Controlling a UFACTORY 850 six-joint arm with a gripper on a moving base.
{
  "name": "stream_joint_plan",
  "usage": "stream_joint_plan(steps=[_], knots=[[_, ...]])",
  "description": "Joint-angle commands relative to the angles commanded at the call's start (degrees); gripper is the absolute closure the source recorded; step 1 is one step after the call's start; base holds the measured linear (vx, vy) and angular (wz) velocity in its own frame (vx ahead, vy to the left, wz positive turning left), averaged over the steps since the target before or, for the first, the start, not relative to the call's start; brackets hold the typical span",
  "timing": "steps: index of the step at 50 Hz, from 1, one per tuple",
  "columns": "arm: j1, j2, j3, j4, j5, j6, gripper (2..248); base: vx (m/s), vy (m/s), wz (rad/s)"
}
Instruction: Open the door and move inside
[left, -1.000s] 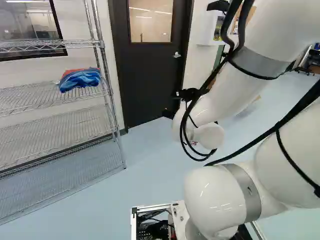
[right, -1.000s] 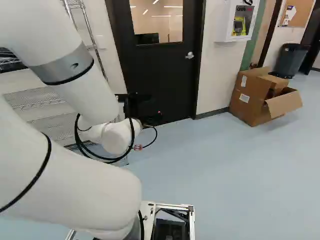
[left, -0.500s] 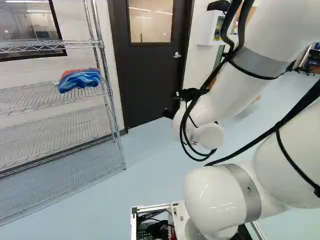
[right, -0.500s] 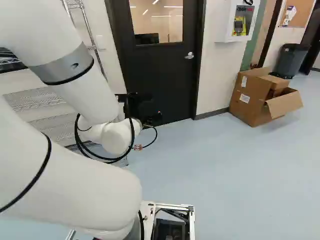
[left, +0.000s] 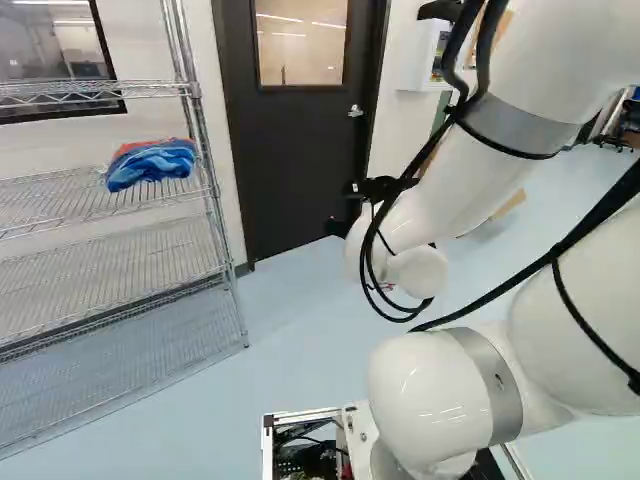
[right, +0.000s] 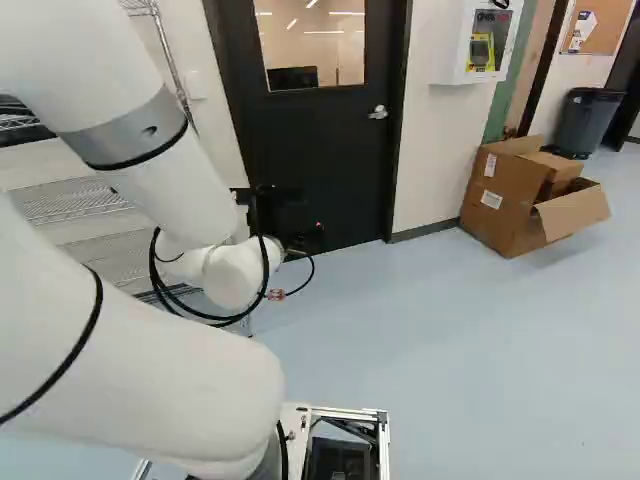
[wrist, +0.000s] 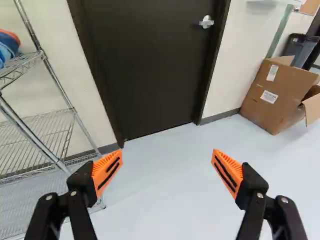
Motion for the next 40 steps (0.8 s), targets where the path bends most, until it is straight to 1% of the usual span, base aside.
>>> stream_joint_plan(steps=[26,33,40], knots=[[0.0,0.0,0.0,0.0,0.0,0.0,3,0.152,-0.061,-0.007],[0.0,0.0,0.0,0.0,0.0,0.0,3,0.19,-0.036,-0.032],[0.0,0.0,0.0,0.0,0.0,0.0,3,0.179,0.003,-0.014]])
